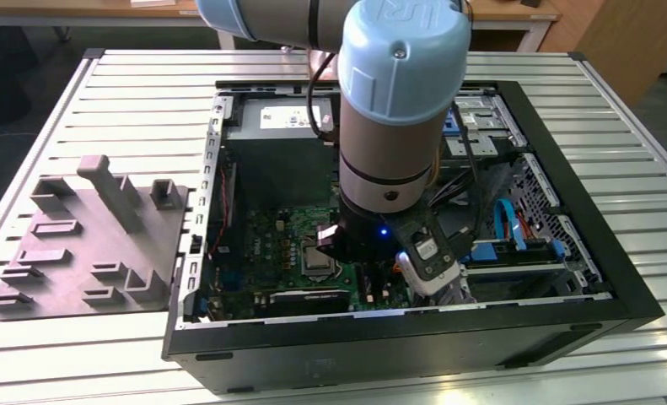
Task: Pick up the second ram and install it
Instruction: 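Press down the second ram until it locks into place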
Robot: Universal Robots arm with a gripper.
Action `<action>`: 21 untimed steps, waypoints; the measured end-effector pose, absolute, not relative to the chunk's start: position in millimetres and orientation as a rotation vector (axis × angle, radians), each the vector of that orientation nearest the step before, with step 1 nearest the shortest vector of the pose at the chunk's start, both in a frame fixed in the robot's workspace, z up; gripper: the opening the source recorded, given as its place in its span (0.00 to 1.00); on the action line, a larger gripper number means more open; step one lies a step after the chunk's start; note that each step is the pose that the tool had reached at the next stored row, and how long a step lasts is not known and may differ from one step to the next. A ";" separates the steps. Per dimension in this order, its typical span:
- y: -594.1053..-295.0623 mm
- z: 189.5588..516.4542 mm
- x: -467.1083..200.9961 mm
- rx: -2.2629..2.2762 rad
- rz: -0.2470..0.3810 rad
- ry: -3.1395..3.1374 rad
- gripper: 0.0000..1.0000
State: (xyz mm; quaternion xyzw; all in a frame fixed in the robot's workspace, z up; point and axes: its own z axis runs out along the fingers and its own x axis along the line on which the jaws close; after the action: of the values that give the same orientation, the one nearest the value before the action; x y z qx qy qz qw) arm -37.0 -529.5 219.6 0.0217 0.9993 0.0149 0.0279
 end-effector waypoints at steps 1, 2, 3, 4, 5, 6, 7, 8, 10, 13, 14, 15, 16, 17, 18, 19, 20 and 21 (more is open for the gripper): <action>-529.5 219.0 -37.0 0.067 0.046 3.085 0.10; -529.5 218.3 -37.0 0.067 0.046 3.085 0.10; -529.6 218.3 -37.0 0.067 0.046 3.085 0.10; -529.6 218.2 -37.0 0.067 0.046 3.085 0.10; -529.5 218.2 -37.0 0.067 0.046 3.085 0.10; -529.5 218.2 -37.0 0.067 0.046 3.085 0.10; -529.5 218.2 -37.0 0.067 0.046 3.085 0.10; -529.5 218.1 -37.0 0.067 0.046 3.085 0.10; -529.7 217.4 -37.0 0.067 0.047 3.085 0.10; -529.7 217.3 -37.0 0.067 0.047 3.085 0.10; -529.7 217.4 -37.0 0.067 0.047 3.085 0.10; -529.7 217.3 -37.0 0.067 0.047 3.085 0.10; -529.7 217.5 -37.0 0.067 0.047 3.085 0.10; -529.6 218.1 -36.9 0.067 0.048 3.085 0.10; -529.5 219.0 -36.9 0.067 0.049 3.084 0.10; -529.5 220.6 -36.9 0.067 0.049 3.084 0.10; -529.7 223.1 -37.0 0.067 0.047 3.085 0.10; -529.7 225.1 -37.0 0.067 0.046 3.085 0.10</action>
State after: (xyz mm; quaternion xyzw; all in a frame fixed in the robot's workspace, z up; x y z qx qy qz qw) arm -37.0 -529.7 225.1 0.0217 0.9993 0.0150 0.0279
